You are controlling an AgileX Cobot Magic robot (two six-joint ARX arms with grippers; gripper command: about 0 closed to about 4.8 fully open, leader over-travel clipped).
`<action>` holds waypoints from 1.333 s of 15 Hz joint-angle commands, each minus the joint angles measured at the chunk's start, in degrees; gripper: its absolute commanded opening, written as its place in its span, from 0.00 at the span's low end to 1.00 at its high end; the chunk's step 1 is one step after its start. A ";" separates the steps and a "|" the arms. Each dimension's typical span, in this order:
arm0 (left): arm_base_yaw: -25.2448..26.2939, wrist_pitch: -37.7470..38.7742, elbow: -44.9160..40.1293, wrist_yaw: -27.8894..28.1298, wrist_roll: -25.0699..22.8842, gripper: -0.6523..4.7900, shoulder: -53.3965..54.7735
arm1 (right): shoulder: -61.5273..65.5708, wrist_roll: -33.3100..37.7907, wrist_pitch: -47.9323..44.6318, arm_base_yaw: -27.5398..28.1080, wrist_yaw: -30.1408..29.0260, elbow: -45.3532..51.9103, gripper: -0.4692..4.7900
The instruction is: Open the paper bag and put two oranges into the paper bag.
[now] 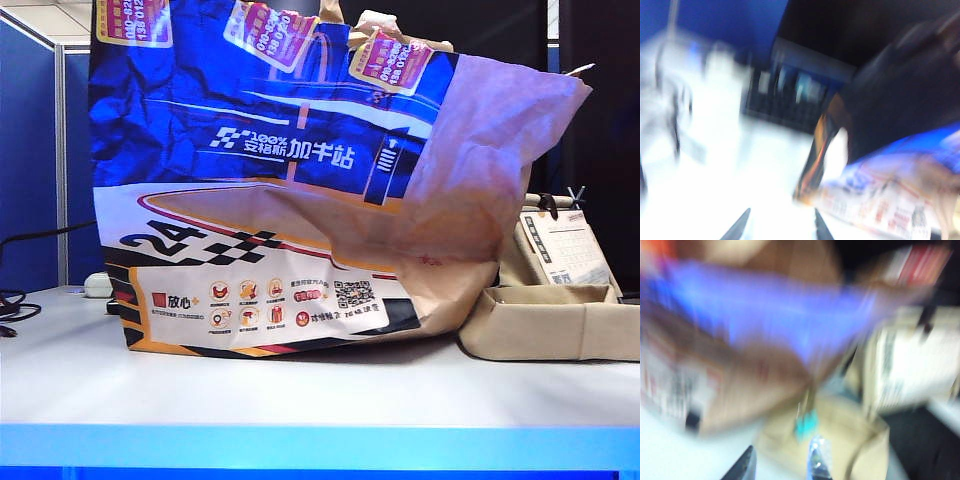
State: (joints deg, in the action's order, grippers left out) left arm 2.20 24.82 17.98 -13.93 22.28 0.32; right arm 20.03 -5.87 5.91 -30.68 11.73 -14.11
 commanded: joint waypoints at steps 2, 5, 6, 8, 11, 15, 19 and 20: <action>-0.59 0.02 -3.85 -0.20 6.05 0.40 -0.04 | -0.04 2.10 5.35 -0.17 -0.24 2.89 0.37; -0.59 2.82 -4.00 -0.72 7.63 0.40 -0.04 | -0.07 2.16 10.67 -0.15 -0.07 2.89 0.37; -0.61 2.82 -4.00 -0.68 7.76 0.40 -0.04 | -0.07 2.16 10.95 -0.17 -0.09 2.89 0.37; -0.59 2.82 -4.00 -0.26 7.76 0.40 -0.04 | -0.07 2.16 10.95 -0.17 -0.09 2.89 0.37; -0.61 2.78 -4.11 -0.24 7.76 0.40 -0.04 | -6.64 2.19 10.23 2.03 -0.35 4.87 0.37; -0.57 -14.19 -16.44 -0.31 7.76 0.40 -0.07 | -19.67 2.27 5.77 20.39 0.15 13.07 0.37; -1.01 -18.03 -17.40 2.56 7.54 0.40 -0.04 | -19.87 2.32 1.97 35.71 0.15 13.62 0.37; -1.42 -18.03 -17.40 2.56 7.54 0.40 -0.07 | -19.87 2.32 1.99 38.80 0.13 13.81 0.37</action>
State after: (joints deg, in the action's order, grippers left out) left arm 0.93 7.51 0.54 -11.40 30.06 0.27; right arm 0.23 -3.73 8.69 7.27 11.84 -0.49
